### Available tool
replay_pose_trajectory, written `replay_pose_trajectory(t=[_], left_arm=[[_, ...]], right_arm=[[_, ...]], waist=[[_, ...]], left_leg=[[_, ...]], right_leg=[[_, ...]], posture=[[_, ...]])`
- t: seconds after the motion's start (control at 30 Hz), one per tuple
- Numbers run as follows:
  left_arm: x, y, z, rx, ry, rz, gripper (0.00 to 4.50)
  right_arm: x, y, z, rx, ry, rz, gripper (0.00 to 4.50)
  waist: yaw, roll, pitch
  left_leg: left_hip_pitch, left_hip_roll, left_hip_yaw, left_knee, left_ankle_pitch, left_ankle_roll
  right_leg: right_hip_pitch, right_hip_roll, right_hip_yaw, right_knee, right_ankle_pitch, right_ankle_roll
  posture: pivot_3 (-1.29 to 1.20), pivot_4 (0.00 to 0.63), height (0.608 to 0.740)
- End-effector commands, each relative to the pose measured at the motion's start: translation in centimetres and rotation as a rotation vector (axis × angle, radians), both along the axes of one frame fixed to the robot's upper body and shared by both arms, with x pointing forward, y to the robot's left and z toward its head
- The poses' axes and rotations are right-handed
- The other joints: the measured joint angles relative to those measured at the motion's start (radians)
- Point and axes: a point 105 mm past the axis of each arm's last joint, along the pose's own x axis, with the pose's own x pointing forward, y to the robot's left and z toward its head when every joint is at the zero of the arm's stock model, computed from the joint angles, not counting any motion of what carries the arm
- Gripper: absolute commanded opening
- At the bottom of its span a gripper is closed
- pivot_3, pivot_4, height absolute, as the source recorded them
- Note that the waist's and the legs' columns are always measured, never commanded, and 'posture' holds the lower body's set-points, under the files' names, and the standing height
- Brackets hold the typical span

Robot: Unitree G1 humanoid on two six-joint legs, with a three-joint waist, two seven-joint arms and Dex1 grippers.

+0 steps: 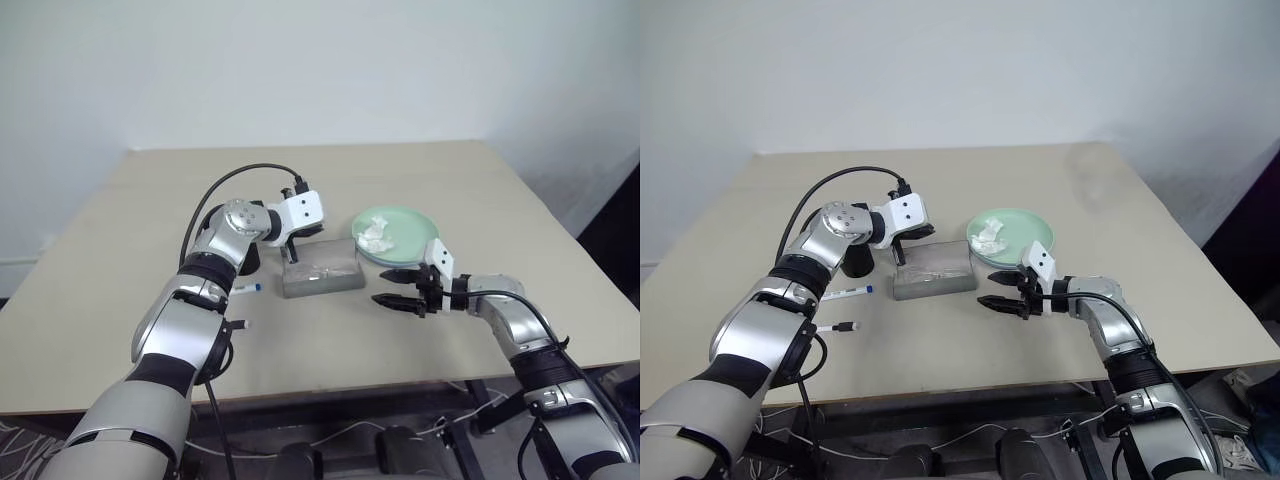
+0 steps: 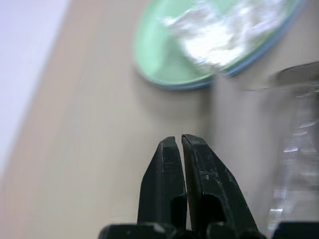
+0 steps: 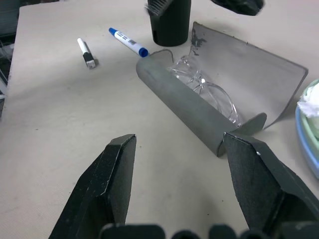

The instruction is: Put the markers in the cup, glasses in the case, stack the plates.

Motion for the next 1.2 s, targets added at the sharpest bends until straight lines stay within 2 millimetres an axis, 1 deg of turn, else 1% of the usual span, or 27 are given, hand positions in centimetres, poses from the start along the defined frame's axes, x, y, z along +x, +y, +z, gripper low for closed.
replay_pose_trajectory(t=[0.03, 0.2, 0.3, 0.4, 0.57, 0.73, 0.83, 0.9, 0.97, 1.07, 1.2], left_arm=[[0.7, -0.3, 0.5, 0.070, -0.084, 0.009, 0.02], [0.4, -0.1, -1.3, 0.151, -0.069, 0.001, 0.02], [-0.1, -0.2, -2.1, 0.122, 0.004, -0.010, 0.02], [-1.0, -0.7, -2.0, 0.037, 0.105, -0.060, 0.02], [-2.3, -0.4, -1.4, -0.040, 0.201, -0.144, 0.02], [-4.4, 0.4, -1.7, -0.042, 0.301, -0.258, 0.02], [-5.7, 0.9, -2.8, -0.011, 0.349, -0.294, 0.02], [-6.1, 1.2, -3.1, 0.002, 0.341, -0.299, 0.02], [-6.3, 1.4, -2.8, -0.011, 0.333, -0.290, 0.02], [-7.3, 2.4, -2.4, 0.003, 0.336, -0.302, 0.02], [-10.1, 4.6, -2.2, 0.051, 0.416, -0.323, 0.02]], right_arm=[[0.2, 0.5, 2.8, 0.054, -0.085, 0.026, 3.04], [0.2, 0.5, 3.3, 0.073, -0.096, 0.022, 3.04], [0.2, 0.2, 3.3, 0.075, -0.095, 0.009, 3.04], [0.1, 0.0, 3.2, 0.074, -0.092, 0.003, 3.04], [0.0, 0.0, 3.1, 0.074, -0.090, 0.000, 3.04], [0.1, 0.4, 3.0, 0.072, -0.084, 0.013, 3.04], [0.0, 0.8, 2.9, 0.073, -0.078, 0.031, 3.04], [-0.1, 1.0, 2.9, 0.073, -0.076, 0.041, 3.04], [-0.1, 1.2, 2.9, 0.070, -0.075, 0.049, 3.04], [-0.2, 1.4, 2.8, 0.065, -0.073, 0.063, 3.04], [-0.2, 1.6, 2.6, 0.060, -0.072, 0.066, 3.04]], waist=[[0.000, 0.000, 0.000], [0.000, 0.000, 0.000], [0.000, 0.000, 0.000], [0.000, 0.000, 0.000], [0.000, -0.001, -0.001], [-0.005, -0.001, 0.000], [-0.003, -0.001, 0.000], [-0.003, -0.001, 0.000], [-0.002, -0.001, 0.000], [-0.003, -0.001, 0.000], [-0.010, -0.001, 0.000]], left_leg=[[0.000, 0.000, 0.000, 0.000, 0.000, 0.000], [-0.001, 0.000, 0.000, 0.000, 0.000, 0.000], [0.000, 0.000, 0.000, 0.000, 0.000, 0.000], [0.000, 0.000, 0.000, 0.000, 0.000, 0.000], [0.000, 0.000, 0.000, 0.000, 0.000, 0.000], [0.000, 0.000, 0.000, 0.000, 0.000, 0.000], [0.000, 0.001, 0.000, 0.000, 0.000, 0.000], [0.000, 0.001, 0.000, 0.000, 0.000, 0.000], [0.000, 0.001, 0.000, 0.001, 0.000, 0.000], [0.001, 0.001, 0.000, 0.001, 0.000, 0.000], [0.001, 0.002, 0.001, -0.001, 0.000, 0.000]], right_leg=[[0.000, 0.000, 0.000, 0.000, 0.000, 0.000], [0.000, 0.000, 0.000, 0.000, 0.000, 0.000], [0.000, 0.000, 0.000, 0.000, 0.000, 0.000], [0.001, 0.000, 0.000, 0.000, 0.000, 0.000], [0.001, 0.000, 0.000, -0.001, 0.000, 0.000], [0.000, 0.000, 0.000, 0.000, 0.000, 0.000], [0.000, 0.000, 0.000, 0.000, 0.000, 0.000], [0.001, 0.000, 0.000, 0.000, 0.000, 0.000], [0.001, 0.000, 0.000, 0.000, 0.000, 0.000], [0.001, 0.000, 0.000, 0.001, 0.000, 0.000], [0.000, 0.001, 0.000, 0.001, 0.000, 0.000]], posture=[[0.00, 0.000, 0.737], [0.00, 0.000, 0.737], [0.00, 0.000, 0.737], [0.00, 0.000, 0.737], [0.00, 0.000, 0.737], [0.00, 0.000, 0.737], [0.00, 0.000, 0.737], [0.00, 0.000, 0.737], [0.00, 0.000, 0.737], [0.00, 0.000, 0.737], [0.00, 0.000, 0.737]])
